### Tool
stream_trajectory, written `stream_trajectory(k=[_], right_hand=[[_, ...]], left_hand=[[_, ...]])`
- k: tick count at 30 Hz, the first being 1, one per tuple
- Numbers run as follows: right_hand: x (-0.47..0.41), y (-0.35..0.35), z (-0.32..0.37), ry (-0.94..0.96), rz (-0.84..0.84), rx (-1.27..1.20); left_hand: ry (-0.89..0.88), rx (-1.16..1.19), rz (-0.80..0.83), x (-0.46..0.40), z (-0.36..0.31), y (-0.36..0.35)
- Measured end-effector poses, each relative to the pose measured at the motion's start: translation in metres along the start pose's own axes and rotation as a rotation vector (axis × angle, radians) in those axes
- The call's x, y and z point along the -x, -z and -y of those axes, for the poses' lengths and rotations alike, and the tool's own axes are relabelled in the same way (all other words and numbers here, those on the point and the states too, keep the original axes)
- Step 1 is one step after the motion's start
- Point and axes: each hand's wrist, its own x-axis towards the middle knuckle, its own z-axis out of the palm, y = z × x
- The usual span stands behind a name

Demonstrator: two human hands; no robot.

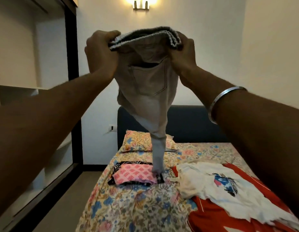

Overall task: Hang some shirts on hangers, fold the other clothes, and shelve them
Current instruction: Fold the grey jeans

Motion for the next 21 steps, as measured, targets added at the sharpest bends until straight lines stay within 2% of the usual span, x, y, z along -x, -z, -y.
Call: stream_trajectory(k=[6,11,13,14,16,17,18,21], right_hand=[[0.061,0.034,0.029,-0.28,0.234,0.113],[0.096,0.031,0.046,-0.413,0.299,0.064],[0.111,0.025,0.043,-0.448,0.263,0.014],[0.12,0.02,0.038,-0.485,0.242,-0.005],[0.143,0.015,0.023,-0.606,0.21,-0.097],[0.155,0.014,0.015,-0.672,0.22,-0.158],[0.168,0.012,0.007,-0.737,0.244,-0.197],[0.198,0.011,-0.026,-0.86,0.289,-0.142]], left_hand=[[0.066,-0.01,0.237,0.065,-0.012,0.071],[0.27,0.492,0.296,0.106,-0.005,0.113],[0.518,0.623,0.362,0.14,0.01,0.117],[0.717,0.639,0.424,0.163,0.018,0.12],[1.116,0.726,0.669,0.219,0.032,0.122],[1.255,0.823,0.799,0.247,0.033,0.123],[1.334,0.92,0.858,0.271,0.031,0.122],[1.389,0.963,0.707,0.309,0.02,0.11]])
